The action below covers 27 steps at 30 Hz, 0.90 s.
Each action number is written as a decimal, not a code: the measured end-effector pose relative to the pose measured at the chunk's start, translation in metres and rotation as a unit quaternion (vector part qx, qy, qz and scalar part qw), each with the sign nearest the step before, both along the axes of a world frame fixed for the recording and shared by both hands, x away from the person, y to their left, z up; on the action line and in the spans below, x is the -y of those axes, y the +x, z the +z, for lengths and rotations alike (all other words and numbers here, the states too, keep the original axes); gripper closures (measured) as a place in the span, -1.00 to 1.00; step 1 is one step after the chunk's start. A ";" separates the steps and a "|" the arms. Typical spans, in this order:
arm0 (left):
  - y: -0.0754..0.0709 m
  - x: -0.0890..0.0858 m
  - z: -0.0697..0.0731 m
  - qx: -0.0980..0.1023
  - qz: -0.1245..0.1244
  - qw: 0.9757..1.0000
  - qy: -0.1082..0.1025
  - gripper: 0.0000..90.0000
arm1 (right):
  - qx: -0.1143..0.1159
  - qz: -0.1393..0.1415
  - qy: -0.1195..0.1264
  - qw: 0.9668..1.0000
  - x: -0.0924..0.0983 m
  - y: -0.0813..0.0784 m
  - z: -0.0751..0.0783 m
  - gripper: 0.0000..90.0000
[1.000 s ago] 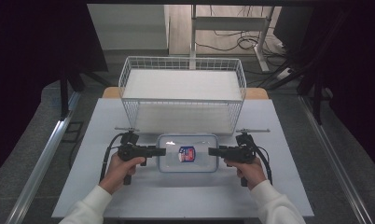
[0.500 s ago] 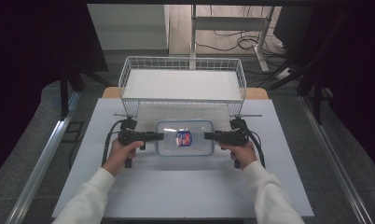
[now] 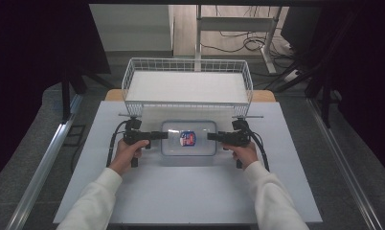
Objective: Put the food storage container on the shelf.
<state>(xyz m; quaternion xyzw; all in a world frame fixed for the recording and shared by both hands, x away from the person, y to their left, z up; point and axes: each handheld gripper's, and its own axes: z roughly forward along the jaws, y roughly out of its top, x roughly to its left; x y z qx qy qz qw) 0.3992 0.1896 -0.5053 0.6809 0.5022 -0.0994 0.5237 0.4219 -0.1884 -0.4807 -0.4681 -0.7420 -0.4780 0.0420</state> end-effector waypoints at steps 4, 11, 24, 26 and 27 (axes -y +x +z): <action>0.001 0.000 -0.003 -0.003 0.014 1.000 -0.006 0.08 | 0.002 -0.013 0.006 1.000 -0.001 0.000 -0.002 0.00; 0.004 0.002 -0.006 -0.008 0.041 0.999 -0.016 0.07 | 0.006 -0.044 0.012 0.999 -0.005 0.001 -0.007 -0.07; 0.007 0.010 -0.010 -0.002 0.060 0.998 -0.010 -0.20 | 0.011 -0.062 0.003 0.998 -0.008 0.001 -0.014 -0.20; 0.004 0.010 -0.008 -0.002 0.068 0.998 -0.008 -0.26 | 0.020 -0.062 0.000 0.998 -0.008 0.000 -0.012 -0.24; 0.003 0.010 -0.008 0.000 0.069 0.998 -0.003 -0.29 | 0.021 -0.062 0.000 0.998 -0.008 -0.001 -0.011 -0.24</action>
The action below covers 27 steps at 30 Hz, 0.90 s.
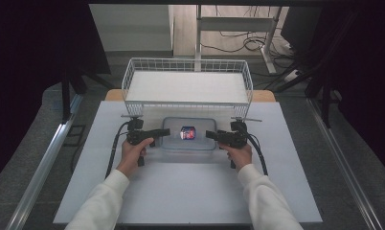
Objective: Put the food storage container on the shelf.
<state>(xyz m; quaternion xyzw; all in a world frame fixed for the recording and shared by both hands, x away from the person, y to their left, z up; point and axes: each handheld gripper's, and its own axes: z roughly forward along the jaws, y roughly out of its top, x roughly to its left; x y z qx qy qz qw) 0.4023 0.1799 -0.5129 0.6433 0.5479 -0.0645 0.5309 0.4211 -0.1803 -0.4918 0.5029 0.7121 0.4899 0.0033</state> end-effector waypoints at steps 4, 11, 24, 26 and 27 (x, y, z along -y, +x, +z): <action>-0.011 -0.006 0.005 0.010 0.007 1.000 0.011 -0.36 | 0.016 -0.005 -0.017 1.000 0.001 -0.006 0.005 -0.31; -0.035 -0.014 0.018 0.038 -0.005 0.999 0.038 -0.34 | 0.036 -0.010 -0.033 0.999 0.017 -0.022 0.014 -0.32; -0.086 -0.017 0.020 0.071 -0.040 0.989 0.123 -0.32 | 0.092 0.037 -0.100 0.990 0.024 -0.077 0.023 0.17; -0.094 -0.017 0.016 0.073 -0.044 0.987 0.139 -0.32 | 0.091 0.045 -0.119 0.988 0.019 -0.085 0.020 0.43; -0.097 -0.016 0.015 0.073 -0.047 0.985 0.148 -0.32 | 0.091 0.051 -0.124 0.987 0.016 -0.087 0.019 0.52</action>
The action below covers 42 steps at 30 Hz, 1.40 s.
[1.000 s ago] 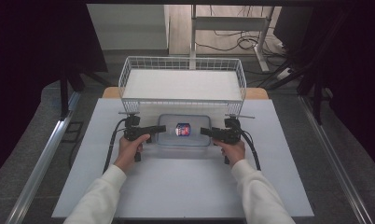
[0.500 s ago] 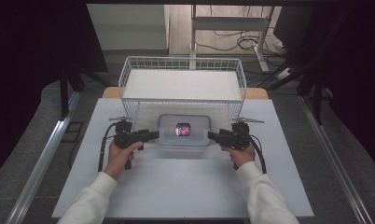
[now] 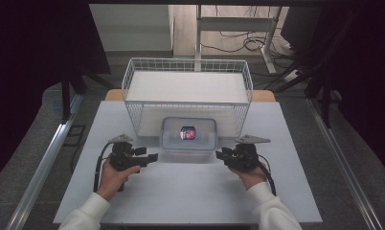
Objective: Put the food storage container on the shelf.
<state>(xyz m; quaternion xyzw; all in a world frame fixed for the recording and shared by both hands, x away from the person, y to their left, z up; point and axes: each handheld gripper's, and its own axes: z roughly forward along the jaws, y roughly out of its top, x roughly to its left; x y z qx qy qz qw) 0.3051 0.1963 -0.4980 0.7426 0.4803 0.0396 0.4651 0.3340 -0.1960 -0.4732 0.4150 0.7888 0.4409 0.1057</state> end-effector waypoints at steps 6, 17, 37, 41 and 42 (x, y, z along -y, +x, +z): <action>-0.022 0.008 0.004 0.016 -0.018 1.000 0.020 -0.33 | 0.012 0.042 -0.038 0.998 -0.023 -0.009 -0.005 0.88; -0.041 0.020 0.007 0.030 -0.048 0.997 0.043 -0.34 | 0.023 0.079 -0.076 0.994 -0.068 -0.001 -0.017 0.97; -0.040 0.018 0.006 0.029 -0.051 0.997 0.048 -0.34 | 0.021 0.078 -0.132 0.988 -0.108 0.025 -0.047 0.98; -0.040 0.017 0.006 0.030 -0.049 0.997 0.049 -0.34 | 0.025 0.078 -0.133 0.988 -0.109 0.026 -0.047 0.98; -0.040 0.016 0.007 0.030 -0.048 0.997 0.049 -0.34 | 0.027 0.076 -0.135 0.988 -0.110 0.025 -0.047 0.98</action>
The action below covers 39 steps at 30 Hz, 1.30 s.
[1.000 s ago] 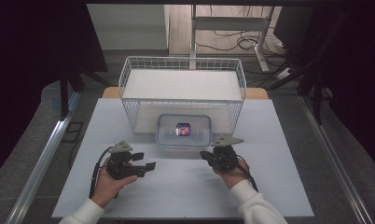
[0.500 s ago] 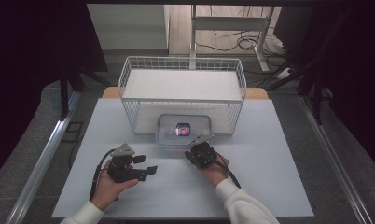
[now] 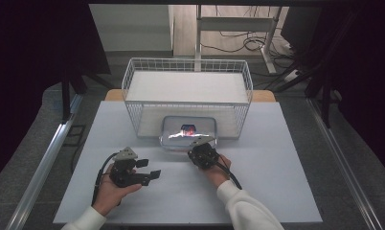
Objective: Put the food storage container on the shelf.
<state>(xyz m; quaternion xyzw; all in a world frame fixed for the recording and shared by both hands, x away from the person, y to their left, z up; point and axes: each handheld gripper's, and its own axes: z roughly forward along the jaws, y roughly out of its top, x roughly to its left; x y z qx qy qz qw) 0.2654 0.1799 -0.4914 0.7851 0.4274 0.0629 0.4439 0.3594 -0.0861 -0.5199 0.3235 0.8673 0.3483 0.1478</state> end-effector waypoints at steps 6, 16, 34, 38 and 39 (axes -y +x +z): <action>-0.001 0.001 0.000 0.000 -0.001 1.000 0.001 -0.34 | -0.001 -0.002 0.004 1.000 -0.001 0.000 0.002 0.98; -0.001 0.001 0.000 -0.001 -0.003 1.000 0.002 -0.34 | 0.010 -0.009 0.020 1.000 -0.003 0.004 0.010 0.98; -0.001 -0.001 -0.001 -0.005 -0.001 1.000 0.007 -0.34 | 0.010 -0.026 0.034 0.999 -0.010 0.032 0.012 0.98; -0.001 -0.001 -0.002 -0.007 -0.001 1.000 0.006 -0.34 | 0.010 -0.035 0.033 0.999 -0.012 0.042 0.012 0.98; -0.001 -0.001 -0.002 -0.007 -0.001 1.000 0.007 -0.34 | 0.011 -0.038 0.032 0.999 -0.012 0.044 0.012 0.98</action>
